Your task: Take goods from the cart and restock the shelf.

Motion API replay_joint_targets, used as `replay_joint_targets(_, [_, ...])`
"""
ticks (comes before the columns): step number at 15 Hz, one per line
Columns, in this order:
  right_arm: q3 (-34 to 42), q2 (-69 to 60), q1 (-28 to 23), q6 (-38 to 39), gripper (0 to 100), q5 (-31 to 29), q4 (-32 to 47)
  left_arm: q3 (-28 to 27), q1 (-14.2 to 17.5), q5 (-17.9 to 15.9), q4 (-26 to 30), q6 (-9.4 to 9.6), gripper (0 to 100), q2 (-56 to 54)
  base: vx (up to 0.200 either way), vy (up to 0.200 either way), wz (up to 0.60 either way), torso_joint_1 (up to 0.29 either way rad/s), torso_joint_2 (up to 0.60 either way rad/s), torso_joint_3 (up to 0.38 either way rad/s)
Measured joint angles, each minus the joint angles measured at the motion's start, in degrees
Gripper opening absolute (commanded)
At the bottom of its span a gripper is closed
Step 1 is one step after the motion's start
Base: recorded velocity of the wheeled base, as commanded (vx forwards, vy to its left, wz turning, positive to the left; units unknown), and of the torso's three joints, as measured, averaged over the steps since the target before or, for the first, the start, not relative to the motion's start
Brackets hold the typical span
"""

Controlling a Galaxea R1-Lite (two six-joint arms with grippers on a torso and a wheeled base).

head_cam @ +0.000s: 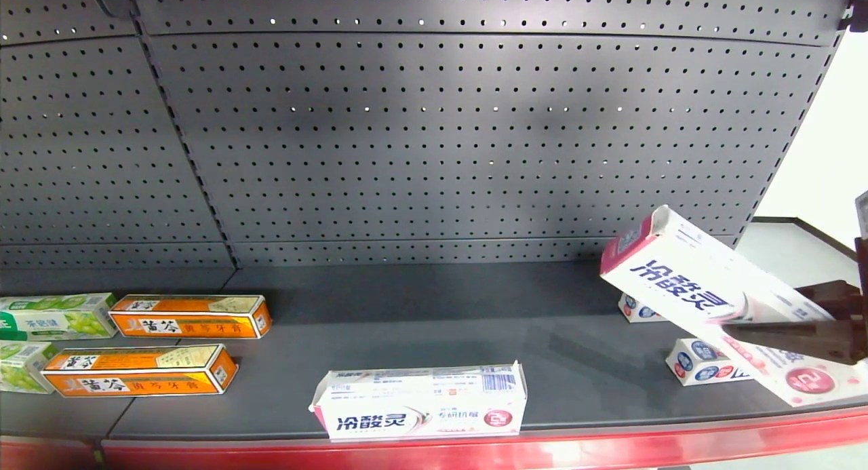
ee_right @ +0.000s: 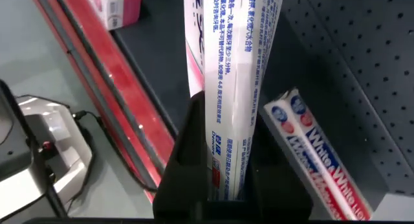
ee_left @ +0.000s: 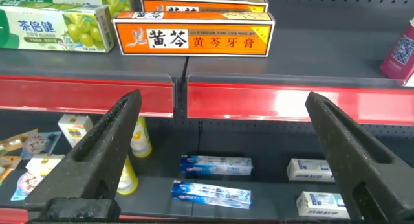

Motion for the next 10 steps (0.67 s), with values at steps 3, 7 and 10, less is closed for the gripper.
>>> replay_joint_targets(3, [-3.51, 4.33, 0.06, -2.41, 0, 0.11, -0.38, 0.00, 0.00, -0.02, 0.00, 0.00, 100, 0.00, 0.000, 0.000, 0.00, 0.000, 0.00, 0.000])
replay_joint_targets(7, [-7.80, 10.39, -0.66, -7.80, 0, 0.26, -0.38, 0.00, 0.00, 0.00, 0.00, 0.00, 100, 0.00, 0.000, 0.000, 0.00, 0.000, 0.00, 0.000])
replay_joint_targets(10, [-10.58, 15.08, -0.20, -8.24, 0, 0.24, -0.35, 0.00, 0.00, 0.00, 0.00, 0.00, 100, 0.00, 0.000, 0.000, 0.00, 0.000, 0.00, 0.000])
